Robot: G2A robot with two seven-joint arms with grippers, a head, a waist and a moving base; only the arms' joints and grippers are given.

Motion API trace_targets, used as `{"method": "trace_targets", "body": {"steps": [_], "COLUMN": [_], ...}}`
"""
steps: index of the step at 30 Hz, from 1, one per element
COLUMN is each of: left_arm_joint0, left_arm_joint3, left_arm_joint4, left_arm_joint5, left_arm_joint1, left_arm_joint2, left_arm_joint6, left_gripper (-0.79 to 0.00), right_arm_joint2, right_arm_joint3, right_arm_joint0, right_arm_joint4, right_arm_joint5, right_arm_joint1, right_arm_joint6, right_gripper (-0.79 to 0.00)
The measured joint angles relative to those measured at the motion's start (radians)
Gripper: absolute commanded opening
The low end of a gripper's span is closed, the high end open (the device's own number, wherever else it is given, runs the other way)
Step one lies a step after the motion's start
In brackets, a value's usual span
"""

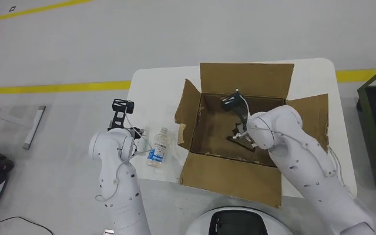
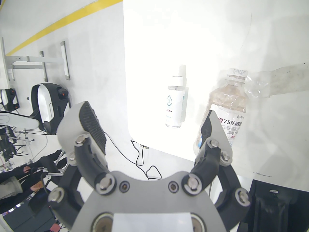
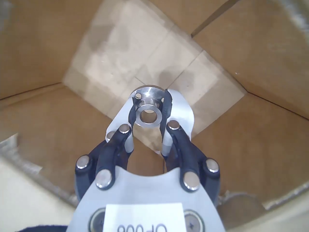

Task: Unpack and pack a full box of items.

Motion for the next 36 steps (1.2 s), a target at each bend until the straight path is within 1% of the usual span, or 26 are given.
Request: {"method": "trace_targets", "body": {"steps": [2,6,9,12,14,18,21,26,30,36], "left_arm_joint0": [0.0,0.0,0.0,0.0,0.0,0.0,0.0,0.0,0.0,0.0], "left_arm_joint3": [0.0,0.0,0.0,0.0,0.0,0.0,0.0,0.0,0.0,0.0], "left_arm_joint4": [0.0,0.0,0.0,0.0,0.0,0.0,0.0,0.0,0.0,0.0], "left_arm_joint5": [0.0,0.0,0.0,0.0,0.0,0.0,0.0,0.0,0.0,0.0], "left_arm_joint1": [0.0,0.0,0.0,0.0,0.0,0.0,0.0,0.0,0.0,0.0], "left_arm_joint2": [0.0,0.0,0.0,0.0,0.0,0.0,0.0,0.0,0.0,0.0], "left_arm_joint6": [0.0,0.0,0.0,0.0,0.0,0.0,0.0,0.0,0.0,0.0], "left_gripper": [0.0,0.0,0.0,0.0,0.0,0.0,0.0,0.0,0.0,0.0], "right_arm_joint2": [0.071,0.278,0.417,0.546,0.617,0.765,0.86,0.991,1.071,1.171], "right_arm_joint3": [-0.068,-0.197,-0.259,-0.309,-0.34,-0.411,-0.46,-0.534,-0.528,-0.504], "right_arm_joint0": [-0.035,-0.146,-0.217,-0.281,-0.314,-0.376,-0.397,-0.445,-0.481,-0.542], "right_arm_joint4": [0.08,0.351,0.532,0.665,0.709,0.745,0.767,0.671,0.647,0.597], "right_arm_joint5": [-0.003,-0.049,-0.099,-0.149,-0.168,-0.169,-0.163,-0.114,-0.042,-0.002], "right_arm_joint1": [0.006,0.019,0.029,0.039,0.046,0.062,0.073,0.093,0.108,0.129], "right_arm_joint6": [-0.019,-0.112,-0.161,-0.189,-0.197,-0.203,-0.198,-0.168,-0.105,-0.056], "right_gripper": [-0.785,-0.785,-0.785,-0.785,-0.785,-0.785,-0.785,-0.785,-0.785,-0.785]}}
